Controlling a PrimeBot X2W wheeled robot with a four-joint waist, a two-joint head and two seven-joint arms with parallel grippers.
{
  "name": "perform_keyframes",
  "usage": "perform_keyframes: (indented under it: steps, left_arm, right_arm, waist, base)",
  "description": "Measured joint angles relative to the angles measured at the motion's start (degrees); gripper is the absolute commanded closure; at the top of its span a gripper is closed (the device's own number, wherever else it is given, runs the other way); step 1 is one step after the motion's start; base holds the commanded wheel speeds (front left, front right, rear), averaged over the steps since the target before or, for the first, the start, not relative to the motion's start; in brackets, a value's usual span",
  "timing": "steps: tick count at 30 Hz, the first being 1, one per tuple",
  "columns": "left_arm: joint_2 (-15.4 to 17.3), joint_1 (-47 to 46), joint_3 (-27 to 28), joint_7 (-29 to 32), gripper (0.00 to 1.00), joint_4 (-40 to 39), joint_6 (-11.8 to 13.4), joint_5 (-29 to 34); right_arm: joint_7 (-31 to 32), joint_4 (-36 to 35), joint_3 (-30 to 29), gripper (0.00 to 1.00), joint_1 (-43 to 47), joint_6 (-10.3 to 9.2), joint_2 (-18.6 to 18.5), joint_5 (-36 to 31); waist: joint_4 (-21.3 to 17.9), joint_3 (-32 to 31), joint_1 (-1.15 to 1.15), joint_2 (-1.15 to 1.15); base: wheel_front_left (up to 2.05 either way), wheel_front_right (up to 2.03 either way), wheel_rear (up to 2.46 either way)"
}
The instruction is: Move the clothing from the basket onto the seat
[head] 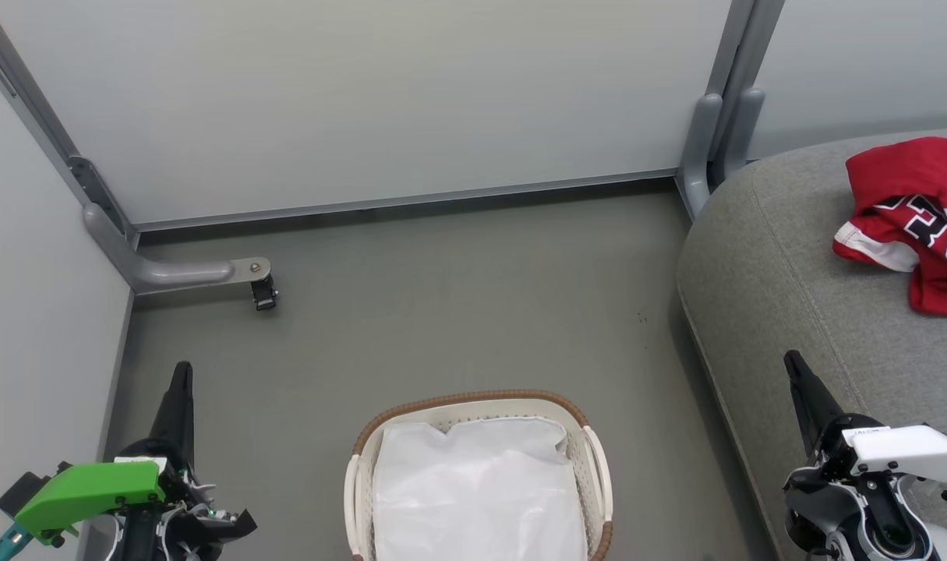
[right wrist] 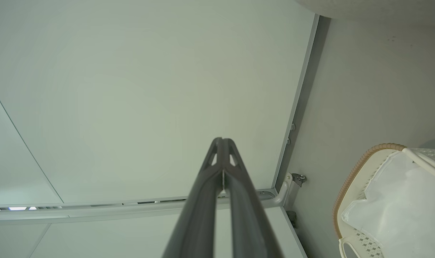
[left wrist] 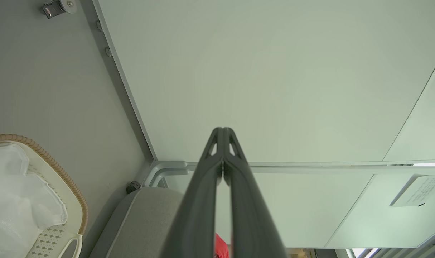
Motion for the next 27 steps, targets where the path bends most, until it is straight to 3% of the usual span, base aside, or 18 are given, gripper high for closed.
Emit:
perform_keyframes:
  steps: [27]
  left_arm:
    - [0.00,0.00,-0.01,0.00,1.00,-0.01,0.00,0.00]
  right_arm:
    - [0.09,0.00,-0.12,1.00,-0.01,0.00,0.05,-0.09]
  waist:
    - [0.00,0.00,0.00,0.00]
  base:
    - [0.00,0.00,0.00]
